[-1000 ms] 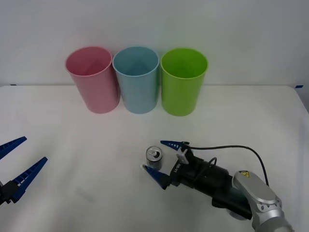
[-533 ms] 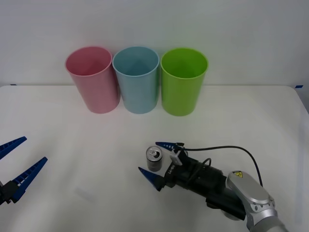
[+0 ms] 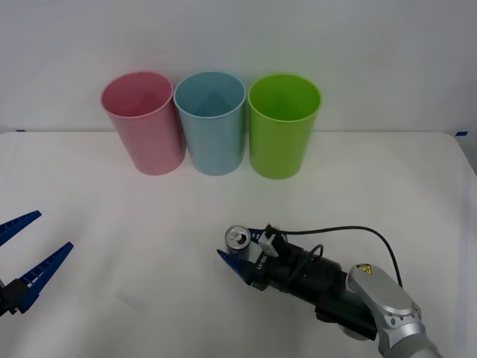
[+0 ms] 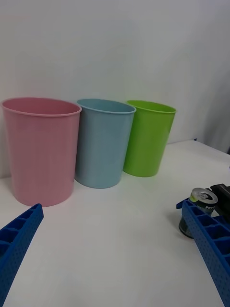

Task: Grasp the object on the table and drop it into the matching bin: aluminum can to the light blue bin, PET bottle to the pink bin.

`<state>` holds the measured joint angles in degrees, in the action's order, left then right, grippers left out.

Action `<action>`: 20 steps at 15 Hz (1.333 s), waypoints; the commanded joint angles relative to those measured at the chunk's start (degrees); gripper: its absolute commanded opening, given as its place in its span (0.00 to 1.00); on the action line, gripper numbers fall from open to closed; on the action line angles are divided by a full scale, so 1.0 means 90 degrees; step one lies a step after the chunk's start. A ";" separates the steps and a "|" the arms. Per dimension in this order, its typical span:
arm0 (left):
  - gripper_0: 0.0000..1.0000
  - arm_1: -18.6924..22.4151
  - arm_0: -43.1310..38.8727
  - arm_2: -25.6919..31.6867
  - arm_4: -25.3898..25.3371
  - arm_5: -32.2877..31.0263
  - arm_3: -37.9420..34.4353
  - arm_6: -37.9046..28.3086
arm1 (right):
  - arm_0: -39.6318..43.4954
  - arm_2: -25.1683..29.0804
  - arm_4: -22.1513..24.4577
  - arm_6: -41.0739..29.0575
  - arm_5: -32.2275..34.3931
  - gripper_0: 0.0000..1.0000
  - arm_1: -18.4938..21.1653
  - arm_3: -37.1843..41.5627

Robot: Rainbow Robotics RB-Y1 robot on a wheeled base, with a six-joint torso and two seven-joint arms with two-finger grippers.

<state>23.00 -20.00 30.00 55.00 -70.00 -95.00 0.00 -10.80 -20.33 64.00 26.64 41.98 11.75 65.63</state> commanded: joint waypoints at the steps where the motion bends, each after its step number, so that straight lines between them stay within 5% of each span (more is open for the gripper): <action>1: 1.00 0.0000 0.0000 0.0000 0.0000 0.0000 0.0000 0.0000 | 0.0008 -0.0006 -0.0022 0.0029 0.0004 0.00 -0.0007 0.0003; 13: 1.00 0.0000 0.0000 0.0000 0.0000 0.0000 0.0000 0.0000 | 0.0135 0.0033 -0.0686 -0.0128 0.0033 0.00 0.0423 0.0999; 20: 1.00 0.0000 0.0000 0.0000 0.0000 0.0000 0.0000 0.0000 | 0.0233 0.0033 -0.0705 -0.1886 -0.0270 0.00 0.1077 0.2669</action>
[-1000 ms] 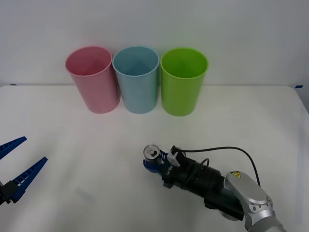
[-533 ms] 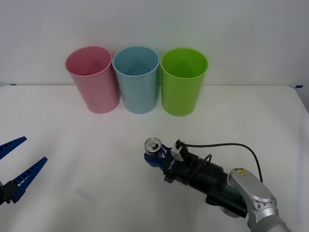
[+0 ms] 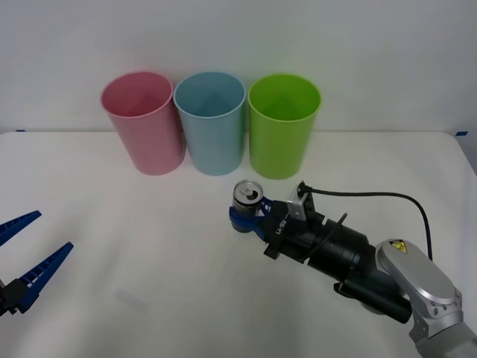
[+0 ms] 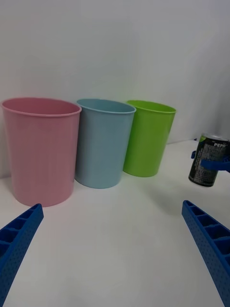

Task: Grasp the object on the table and drop it into the matching bin: aluminum can to the light blue bin, PET bottle to the pink bin.

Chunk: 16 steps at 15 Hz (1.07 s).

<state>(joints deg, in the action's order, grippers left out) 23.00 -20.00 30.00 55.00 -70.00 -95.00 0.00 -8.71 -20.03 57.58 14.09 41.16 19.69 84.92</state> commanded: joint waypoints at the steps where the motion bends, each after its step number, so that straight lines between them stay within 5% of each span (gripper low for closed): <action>1: 1.00 0.0000 0.0000 0.0000 0.0000 0.0000 0.0000 0.0000 | 0.0011 0.0008 0.0009 -0.0726 -0.0316 0.00 0.0292 0.0760; 8: 1.00 0.0000 0.0000 0.0000 0.0000 0.0000 0.0000 0.0000 | -0.0028 0.0145 0.0585 -0.2582 -0.1166 0.00 0.0859 0.2254; 16: 1.00 0.0000 0.0000 0.0000 0.0000 0.0000 0.0000 0.0000 | -0.0888 0.0331 0.1835 -0.4222 -0.1517 0.00 0.0761 0.2293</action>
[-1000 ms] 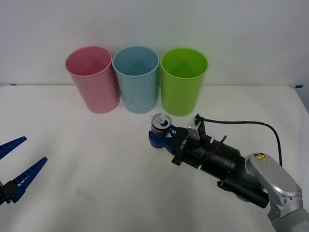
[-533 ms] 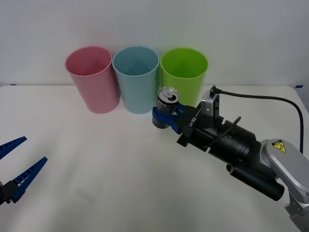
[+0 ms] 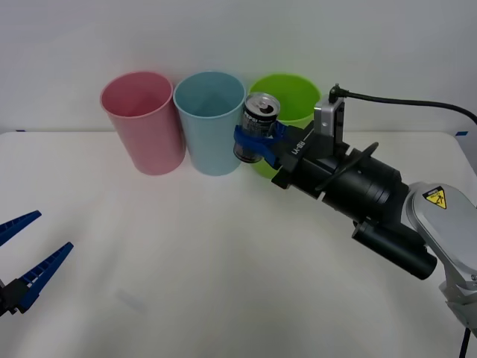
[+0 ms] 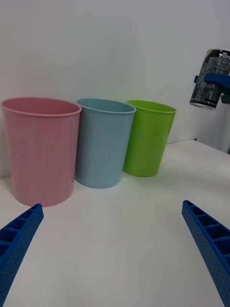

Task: Grasp the object on the table and drop it into the matching bin: aluminum can to the light blue bin, PET bottle to the pink bin.

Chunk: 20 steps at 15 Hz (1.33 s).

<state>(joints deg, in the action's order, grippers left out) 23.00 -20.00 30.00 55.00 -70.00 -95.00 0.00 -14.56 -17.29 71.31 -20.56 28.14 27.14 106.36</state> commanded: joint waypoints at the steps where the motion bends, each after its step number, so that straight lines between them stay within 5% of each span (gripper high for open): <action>1: 1.00 0.0000 0.0000 0.0000 0.0000 0.0000 0.0000 0.0000 | -0.0384 0.0046 0.0416 -0.0508 -0.0071 0.00 -0.0124 -0.0196; 12: 1.00 0.0000 0.0000 0.0000 0.0000 0.0000 0.0000 0.0000 | -0.2767 0.0417 0.1656 -0.0713 -0.0608 0.00 -0.1648 -0.3233; 20: 1.00 0.0000 0.0000 0.0000 0.0000 0.0000 0.0000 0.0000 | -0.4085 0.0417 0.1686 -0.0518 -0.1584 0.00 -0.2351 -0.5245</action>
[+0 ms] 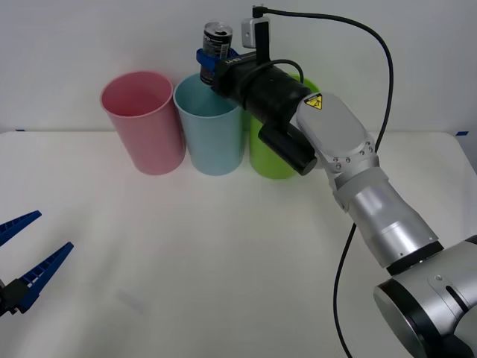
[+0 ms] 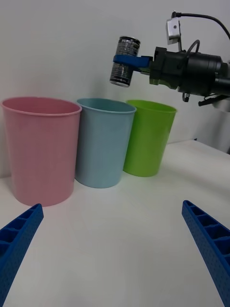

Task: Grasp the object on the table and drop it into the matching bin: aluminum can to the light blue bin, PET bottle to the pink bin.

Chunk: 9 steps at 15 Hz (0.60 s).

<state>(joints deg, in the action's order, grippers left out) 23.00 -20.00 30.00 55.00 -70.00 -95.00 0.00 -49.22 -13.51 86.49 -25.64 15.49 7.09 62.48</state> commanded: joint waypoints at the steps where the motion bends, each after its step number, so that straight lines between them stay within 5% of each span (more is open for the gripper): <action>1: 1.00 0.0000 0.0000 0.0000 0.0000 0.0000 0.0000 0.0000 | -0.0381 -0.0003 -0.0001 0.0085 -0.0324 0.00 -0.0231 -0.0604; 9: 1.00 0.0000 0.0000 0.0000 0.0000 0.0000 0.0000 0.0000 | -0.0547 -0.0022 0.0009 0.0280 -0.0549 0.00 -0.0417 -0.0887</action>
<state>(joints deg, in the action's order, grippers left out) 23.00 -20.00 30.00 55.00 -70.00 -95.00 0.00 -54.16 -13.70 86.57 -23.25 10.54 3.34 54.49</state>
